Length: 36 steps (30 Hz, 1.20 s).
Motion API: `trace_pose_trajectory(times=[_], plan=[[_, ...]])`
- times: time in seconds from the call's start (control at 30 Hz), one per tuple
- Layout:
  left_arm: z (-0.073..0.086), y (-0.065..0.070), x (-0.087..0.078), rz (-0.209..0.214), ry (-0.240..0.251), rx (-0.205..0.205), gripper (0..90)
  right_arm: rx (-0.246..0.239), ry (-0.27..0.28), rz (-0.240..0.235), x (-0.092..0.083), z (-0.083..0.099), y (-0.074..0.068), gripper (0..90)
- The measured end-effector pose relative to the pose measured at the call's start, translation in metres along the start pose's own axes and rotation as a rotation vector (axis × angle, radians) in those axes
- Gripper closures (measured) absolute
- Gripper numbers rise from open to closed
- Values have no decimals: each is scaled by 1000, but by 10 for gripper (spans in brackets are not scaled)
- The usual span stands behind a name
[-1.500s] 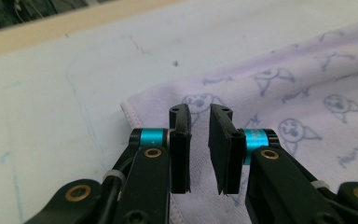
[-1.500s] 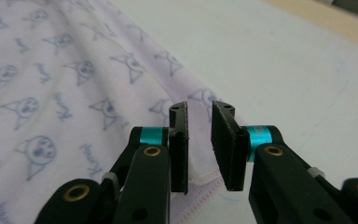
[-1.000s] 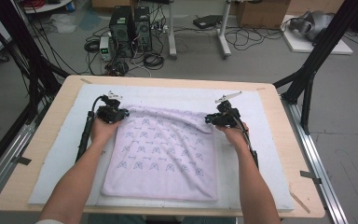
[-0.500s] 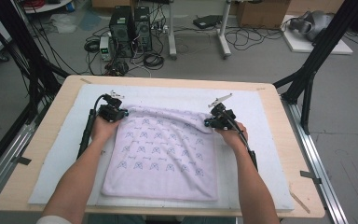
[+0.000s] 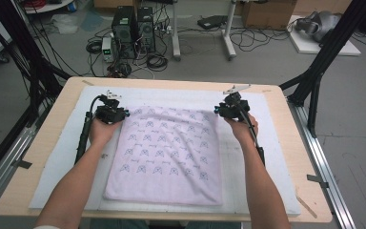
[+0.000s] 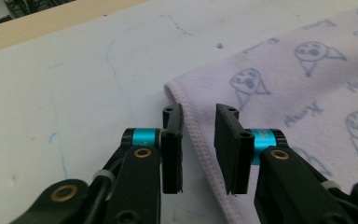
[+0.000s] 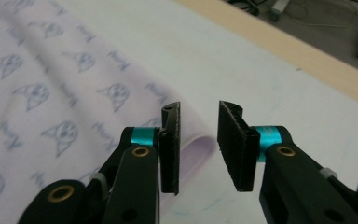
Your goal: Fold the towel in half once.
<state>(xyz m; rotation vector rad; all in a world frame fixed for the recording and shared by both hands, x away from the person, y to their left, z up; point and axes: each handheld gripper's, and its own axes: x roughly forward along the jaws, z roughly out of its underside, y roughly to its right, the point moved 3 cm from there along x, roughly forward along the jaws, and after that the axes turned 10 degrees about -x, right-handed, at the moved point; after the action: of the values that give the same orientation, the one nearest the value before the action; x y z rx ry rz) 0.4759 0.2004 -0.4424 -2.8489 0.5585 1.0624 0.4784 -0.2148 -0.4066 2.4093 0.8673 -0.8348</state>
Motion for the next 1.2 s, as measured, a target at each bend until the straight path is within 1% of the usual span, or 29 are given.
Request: trace_pose_trajectory(times=[0.07, 0.1, 0.17, 0.2, 0.23, 0.27, 0.3, 0.33, 0.37, 0.4, 0.47, 0.5, 0.53, 0.57, 0.6, 0.63, 0.67, 0.73, 0.77, 0.8, 0.83, 0.87, 0.9, 0.97, 1.03, 1.07, 1.1, 1.17, 1.2], plan=[[2, 4, -1, 6, -1, 17, 696, -34, -39, -28, 8, 6, -7, 709], [3, 6, -2, 9, -2, 26, 688, -44, -62, -33, 12, 9, -10, 699], [7, 7, -4, 20, -5, 28, 681, -25, -86, -49, 20, 14, -12, 686], [9, 7, -5, 20, -12, 34, 681, -16, -106, -38, 25, 18, -11, 687], [12, 7, -5, 19, -24, 37, 679, -18, -141, -15, 29, 23, -8, 692], [14, 6, -5, 19, -45, 40, 675, -8, -190, 13, 33, 29, -4, 687], [15, 6, -6, 23, -53, 41, 664, 36, -175, -1, 33, 32, 0, 690], [15, 6, -8, 29, -52, 42, 660, 59, -167, 11, 32, 33, 3, 697], [15, 5, -12, 39, -40, 38, 656, 53, -165, 34, 28, 32, 4, 700], [15, 6, -15, 38, -21, 45, 653, 23, -136, 24, 23, 28, 2, 700], [15, 6, -21, 45, -9, 47, 653, 2, -77, 16, 11, 19, -5, 704], [15, 7, -25, 56, -8, 48, 652, 3, -48, 1, 7, 16, -9, 707], [17, 10, -29, 59, -3, 61, 652, -6, -18, -22, 2, 13, -14, 707], [19, 11, -32, 66, -1, 68, 652, -30, 0, -32, -2, 10, -21, 709], [22, 14, -36, 79, 1, 78, 651, -36, 12, -45, -4, 9, -25, 715], [25, 16, -40, 90, 3, 82, 651, -42, 27, -88, -5, 8, -31, 716], [28, 18, -44, 99, -2, 89, 651, -51, 21, -107, -6, 8, -37, 710], [34, 20, -51, 117, 5, 90, 643, -60, 17, -147, -8, 10, -47, 677], [38, 21, -55, 126, 4, 87, 638, -69, 28, -159, -10, 11, -49, 654], [40, 22, -59, 133, 5, 86, 624, -57, 33, -180, -15, 13, -55, 635], [45, 24, -64, 149, 9, 77, 616, -57, 46, -197, -18, 15, -58, 627], [47, 25, -69, 159, -5, 78, 609, -54, 60, -213, -25, 18, -63, 611], [50, 27, -74, 163, 3, 95, 593, -49, 69, -225, -30, 21, -67, 595], [56, 31, -86, 186, 16, 105, 590, -40, 95, -254, -40, 27, -74, 581], [63, 35, -96, 199, 15, 126, 575, -52, 112, -274, -51, 38, -86, 566], [69, 38, -103, 210, 24, 138, 569, -56, 106, -283, -55, 42, -90, 554], [74, 40, -109, 225, 27, 150, 565, -66, 73, -301, -60, 46, -96, 538], [87, 44, -118, 229, 31, 160, 560, -88, 111, -311, -72, 55, -106, 550], [92, 46, -121, 228, 25, 161, 557, -93, 103, -318, -76, 59, -111, 548]])
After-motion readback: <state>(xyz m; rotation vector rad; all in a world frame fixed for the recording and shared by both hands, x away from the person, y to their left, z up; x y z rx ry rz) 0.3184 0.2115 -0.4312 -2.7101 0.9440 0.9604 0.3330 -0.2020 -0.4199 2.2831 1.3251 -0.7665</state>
